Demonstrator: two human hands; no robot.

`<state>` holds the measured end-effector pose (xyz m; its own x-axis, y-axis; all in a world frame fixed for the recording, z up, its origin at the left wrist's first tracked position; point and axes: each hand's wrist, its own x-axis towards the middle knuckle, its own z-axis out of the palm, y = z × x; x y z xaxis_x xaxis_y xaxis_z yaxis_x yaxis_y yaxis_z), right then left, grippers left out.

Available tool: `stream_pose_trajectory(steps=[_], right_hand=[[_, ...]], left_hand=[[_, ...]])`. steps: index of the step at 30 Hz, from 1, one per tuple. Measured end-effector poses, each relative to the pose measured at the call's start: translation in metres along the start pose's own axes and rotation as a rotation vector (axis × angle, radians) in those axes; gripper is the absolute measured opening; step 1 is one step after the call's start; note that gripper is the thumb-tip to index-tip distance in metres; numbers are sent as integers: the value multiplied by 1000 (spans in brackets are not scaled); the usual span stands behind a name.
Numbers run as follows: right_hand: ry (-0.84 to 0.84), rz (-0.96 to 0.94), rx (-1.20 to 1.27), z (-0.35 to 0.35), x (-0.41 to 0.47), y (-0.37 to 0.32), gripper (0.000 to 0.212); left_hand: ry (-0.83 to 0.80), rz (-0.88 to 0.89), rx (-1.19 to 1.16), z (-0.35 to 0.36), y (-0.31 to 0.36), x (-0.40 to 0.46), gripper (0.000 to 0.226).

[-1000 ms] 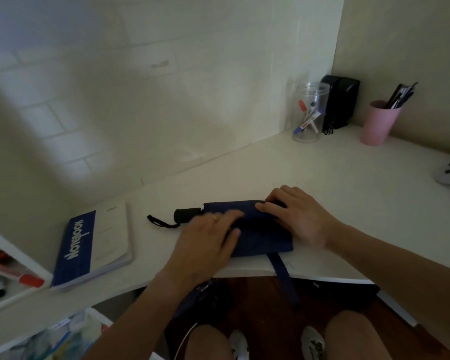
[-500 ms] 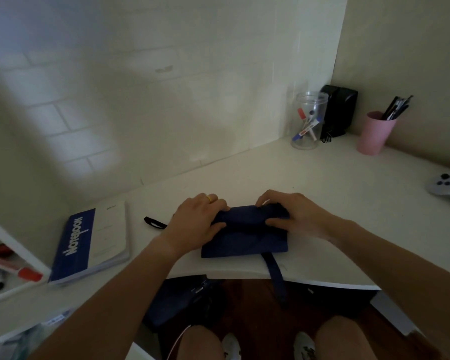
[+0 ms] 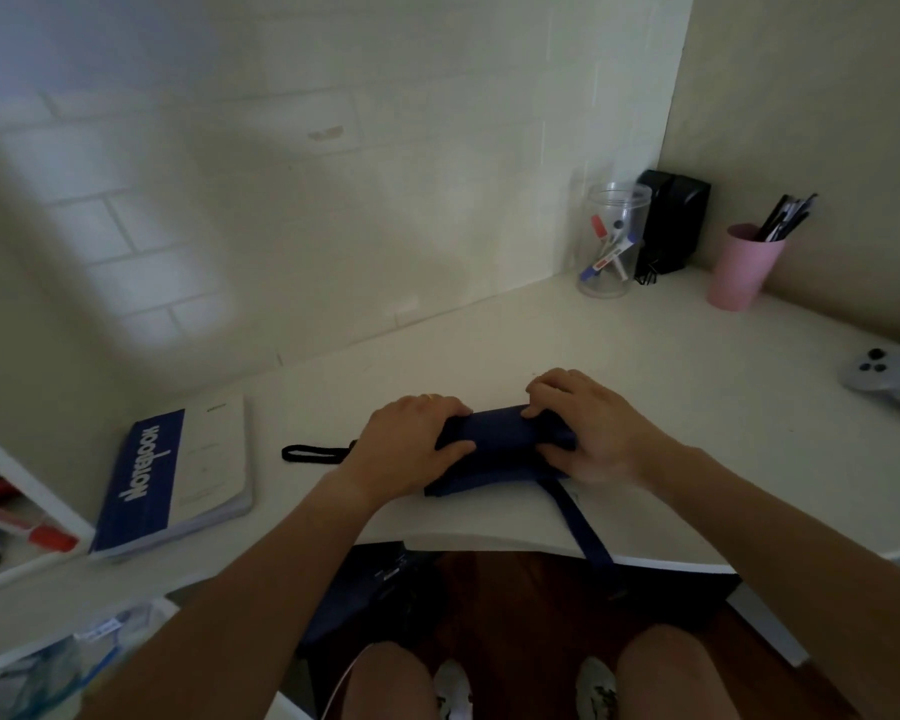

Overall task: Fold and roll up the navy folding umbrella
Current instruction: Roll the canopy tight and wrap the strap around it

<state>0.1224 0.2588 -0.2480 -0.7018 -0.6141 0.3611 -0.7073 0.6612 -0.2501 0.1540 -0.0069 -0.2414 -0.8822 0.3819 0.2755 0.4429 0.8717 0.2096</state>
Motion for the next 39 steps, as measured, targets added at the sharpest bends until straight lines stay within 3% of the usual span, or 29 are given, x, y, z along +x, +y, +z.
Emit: stream_pose_trajectory(steps=[3, 5, 10, 14, 18, 22, 24, 27, 33, 37, 39], right_hand=[[-98, 167, 285, -11, 0, 3, 20], [-102, 199, 328, -11, -5, 3, 26], [-28, 149, 129, 2, -17, -2, 46], [72, 119, 1, 7, -29, -13, 41], [202, 154, -42, 17, -51, -35, 45], [326, 271, -93, 36, -96, -69, 61], [339, 299, -157, 45, -116, -81, 58], [369, 250, -254, 56, -125, -88, 43], [305, 115, -225, 47, -118, -97, 53], [191, -9, -235, 30, -112, -93, 43], [222, 9, -188, 12, -101, -92, 41]], left_hand=[[121, 85, 73, 6, 5, -5, 37], [151, 97, 76, 11, 10, -8, 38], [57, 44, -33, 3, 17, -5, 44], [-83, -38, -113, -2, 19, 1, 44], [-64, -72, -134, 4, 21, -8, 31], [-21, -20, -42, 8, 28, -16, 32], [1, -6, -42, 10, 30, -18, 32], [18, -15, -96, 15, 33, -20, 31], [128, 15, -94, 27, 51, -22, 33], [191, 63, -52, 45, 69, -23, 35], [215, 75, -43, 49, 72, -27, 33]])
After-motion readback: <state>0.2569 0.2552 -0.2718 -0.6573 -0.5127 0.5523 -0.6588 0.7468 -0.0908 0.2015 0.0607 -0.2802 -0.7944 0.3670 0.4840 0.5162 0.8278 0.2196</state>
